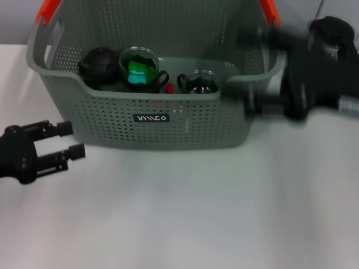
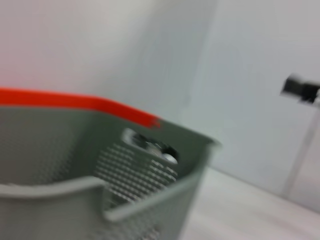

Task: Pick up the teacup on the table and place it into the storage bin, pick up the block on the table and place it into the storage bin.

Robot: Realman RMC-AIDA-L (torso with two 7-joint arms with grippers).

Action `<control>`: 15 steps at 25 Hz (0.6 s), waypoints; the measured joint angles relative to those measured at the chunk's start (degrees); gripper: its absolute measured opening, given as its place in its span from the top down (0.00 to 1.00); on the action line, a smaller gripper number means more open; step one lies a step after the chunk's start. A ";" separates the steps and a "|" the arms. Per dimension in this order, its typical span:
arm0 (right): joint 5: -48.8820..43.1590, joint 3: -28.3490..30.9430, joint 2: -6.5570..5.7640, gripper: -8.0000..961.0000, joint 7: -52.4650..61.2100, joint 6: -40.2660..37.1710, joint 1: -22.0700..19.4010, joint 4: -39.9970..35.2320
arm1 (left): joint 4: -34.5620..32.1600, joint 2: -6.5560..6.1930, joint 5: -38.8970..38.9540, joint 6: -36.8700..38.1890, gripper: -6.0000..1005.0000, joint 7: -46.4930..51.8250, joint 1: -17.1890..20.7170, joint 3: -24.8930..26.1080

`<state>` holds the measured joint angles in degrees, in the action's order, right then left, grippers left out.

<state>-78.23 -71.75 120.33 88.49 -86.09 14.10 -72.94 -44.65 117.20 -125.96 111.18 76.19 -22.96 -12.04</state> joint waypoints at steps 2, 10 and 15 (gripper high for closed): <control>-1.95 -0.16 -0.01 0.02 -2.44 -2.92 -1.12 4.60 | -0.73 -0.03 -1.13 0.73 0.34 -0.08 -0.37 -1.87; -7.47 3.58 -0.25 0.02 -14.21 -3.53 1.74 25.83 | 0.14 0.69 -4.19 -1.66 0.34 -5.36 -1.55 -9.34; -7.75 4.02 -0.22 0.02 -23.21 -3.44 5.04 34.88 | 3.07 1.97 -4.09 -5.92 0.34 -7.22 -2.57 -12.24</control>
<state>-85.98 -67.73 120.11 65.28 -89.52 19.13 -38.06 -41.58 119.17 -130.05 105.25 68.97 -25.53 -24.29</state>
